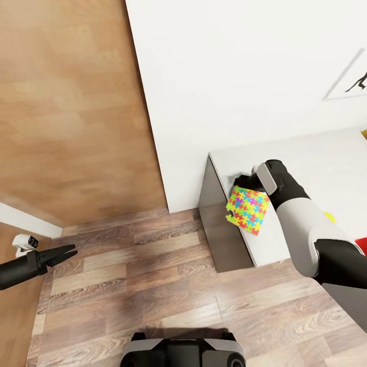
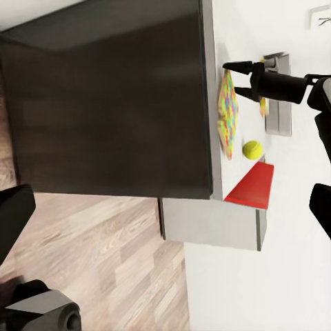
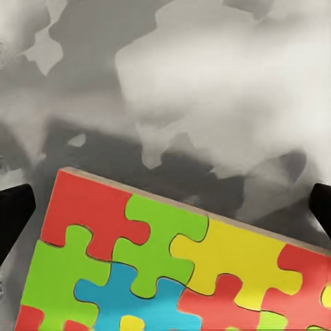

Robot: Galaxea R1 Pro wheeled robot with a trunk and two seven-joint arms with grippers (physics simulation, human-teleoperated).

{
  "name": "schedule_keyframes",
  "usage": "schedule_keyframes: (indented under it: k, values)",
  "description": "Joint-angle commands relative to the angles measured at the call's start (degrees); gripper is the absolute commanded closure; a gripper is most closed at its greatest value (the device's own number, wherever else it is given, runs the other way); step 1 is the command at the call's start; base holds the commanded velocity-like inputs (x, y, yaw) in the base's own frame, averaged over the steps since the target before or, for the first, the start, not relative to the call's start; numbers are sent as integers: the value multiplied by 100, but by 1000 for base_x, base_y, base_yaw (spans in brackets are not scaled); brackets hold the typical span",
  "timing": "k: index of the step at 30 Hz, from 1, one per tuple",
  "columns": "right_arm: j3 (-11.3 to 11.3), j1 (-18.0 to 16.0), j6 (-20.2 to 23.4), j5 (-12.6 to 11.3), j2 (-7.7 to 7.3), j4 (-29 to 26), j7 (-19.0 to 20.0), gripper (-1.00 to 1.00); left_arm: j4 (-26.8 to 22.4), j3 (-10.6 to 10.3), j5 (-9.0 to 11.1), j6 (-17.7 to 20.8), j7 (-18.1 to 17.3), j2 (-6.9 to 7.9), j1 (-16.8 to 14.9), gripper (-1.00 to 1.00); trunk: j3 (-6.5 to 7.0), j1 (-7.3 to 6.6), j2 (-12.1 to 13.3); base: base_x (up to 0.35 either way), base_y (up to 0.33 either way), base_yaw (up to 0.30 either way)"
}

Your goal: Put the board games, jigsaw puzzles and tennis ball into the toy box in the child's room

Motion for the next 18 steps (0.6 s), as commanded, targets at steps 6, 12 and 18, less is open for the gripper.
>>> schedule_keyframes:
  k: [6, 12, 18]
  values:
    - [-13, 0, 8, -168, 1, 147, -45, -100, 0, 2, -12, 19, -22, 1, -4, -100, -8, 3, -7, -104, 0, 0]
    - [-13, 0, 9, -171, 1, 147, -45, -100, 0, 3, -12, 22, -22, 1, -4, -100, -8, 3, -7, -10, 0, 0]
    - [-13, 0, 14, -171, 1, 146, -45, -100, 0, 2, -12, 23, -22, 1, -4, -100, -8, 3, -7, -8, 9, 0]
